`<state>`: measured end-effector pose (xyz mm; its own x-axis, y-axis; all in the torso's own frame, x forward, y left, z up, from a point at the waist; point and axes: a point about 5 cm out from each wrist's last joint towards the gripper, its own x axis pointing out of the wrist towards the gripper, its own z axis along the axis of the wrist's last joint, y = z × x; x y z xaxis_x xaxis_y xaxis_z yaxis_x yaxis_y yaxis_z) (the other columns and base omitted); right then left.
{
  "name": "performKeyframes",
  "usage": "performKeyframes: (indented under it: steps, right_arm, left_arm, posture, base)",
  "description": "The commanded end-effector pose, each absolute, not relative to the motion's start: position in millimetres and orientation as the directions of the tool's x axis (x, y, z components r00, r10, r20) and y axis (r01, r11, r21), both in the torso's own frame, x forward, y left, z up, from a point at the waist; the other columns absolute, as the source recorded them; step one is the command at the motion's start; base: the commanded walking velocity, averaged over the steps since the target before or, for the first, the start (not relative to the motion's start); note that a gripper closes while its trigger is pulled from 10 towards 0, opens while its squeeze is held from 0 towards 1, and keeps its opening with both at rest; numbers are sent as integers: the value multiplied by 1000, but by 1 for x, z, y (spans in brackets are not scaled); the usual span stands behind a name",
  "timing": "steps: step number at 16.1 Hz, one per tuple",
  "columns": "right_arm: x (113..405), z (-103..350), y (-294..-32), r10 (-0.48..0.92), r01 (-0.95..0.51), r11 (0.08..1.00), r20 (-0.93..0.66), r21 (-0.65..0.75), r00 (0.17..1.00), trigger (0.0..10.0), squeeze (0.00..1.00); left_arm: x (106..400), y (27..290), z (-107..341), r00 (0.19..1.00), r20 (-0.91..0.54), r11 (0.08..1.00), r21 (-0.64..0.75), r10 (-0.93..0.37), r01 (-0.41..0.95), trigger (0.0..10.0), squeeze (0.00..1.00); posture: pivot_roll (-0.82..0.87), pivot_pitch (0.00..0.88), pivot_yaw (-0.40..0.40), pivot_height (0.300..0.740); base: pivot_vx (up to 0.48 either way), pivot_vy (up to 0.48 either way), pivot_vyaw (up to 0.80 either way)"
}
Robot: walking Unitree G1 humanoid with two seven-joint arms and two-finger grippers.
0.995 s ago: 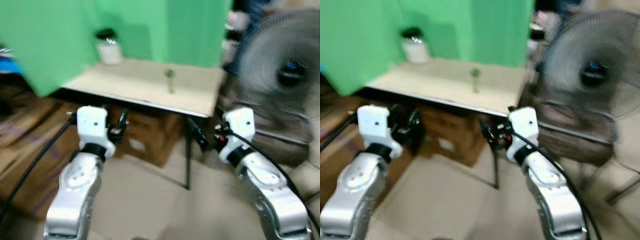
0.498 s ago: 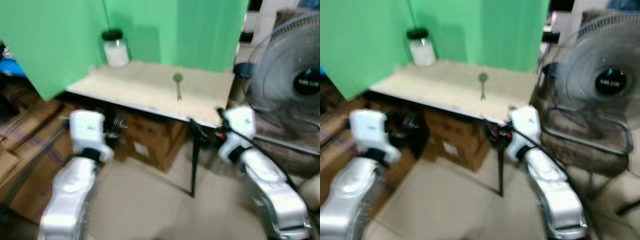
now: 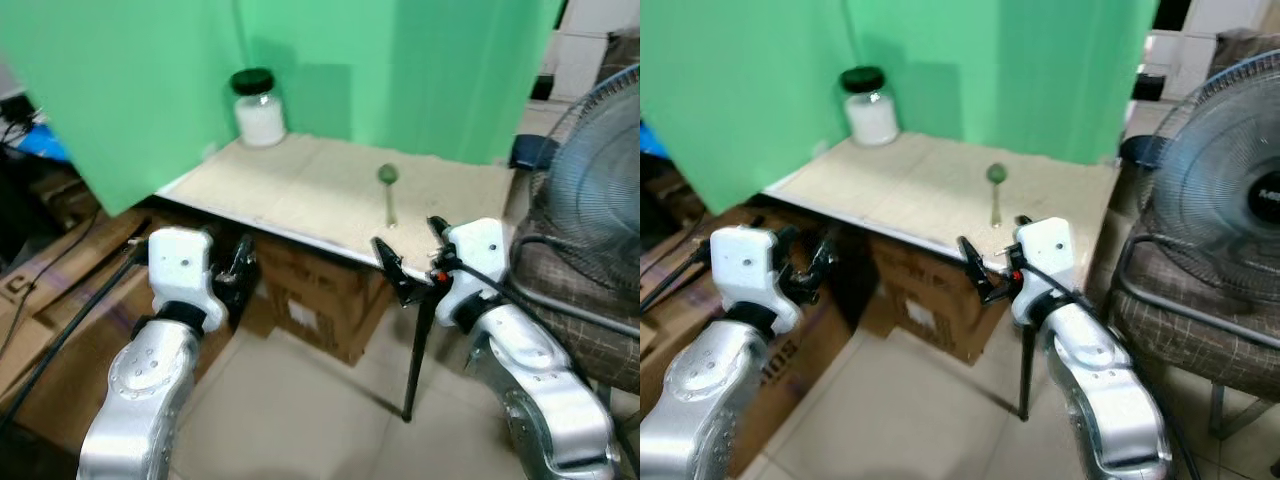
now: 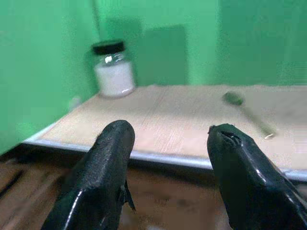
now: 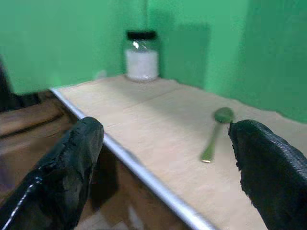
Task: Setting the table
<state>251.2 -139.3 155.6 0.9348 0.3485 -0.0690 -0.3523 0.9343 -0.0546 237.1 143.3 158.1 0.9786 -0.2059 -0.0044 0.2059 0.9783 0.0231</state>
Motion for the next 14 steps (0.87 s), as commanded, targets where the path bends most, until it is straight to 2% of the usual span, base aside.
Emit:
performKeyframes:
  steps: [1,7,14]
  right_arm:
    - [253,163,-130,375,-376,925,-36,-46,926,10000,1000]
    - [264,162,-126,362,-365,931,-82,-22,929,10000,1000]
    - [278,156,-132,272,-284,959,-204,-29,940,10000,1000]
  left_arm:
    - [236,153,158,984,-10,983,50,-179,179,10000,0]
    - [234,152,157,976,-21,974,72,-215,216,10000,0]
    - [234,142,153,945,-51,940,93,-324,327,10000,0]
  posture:
    - [70,0,97,740]
    - [87,0,87,740]
    - [84,0,101,740]
  base:
    - [368,0,0]
    - [367,0,0]
    - [365,0,0]
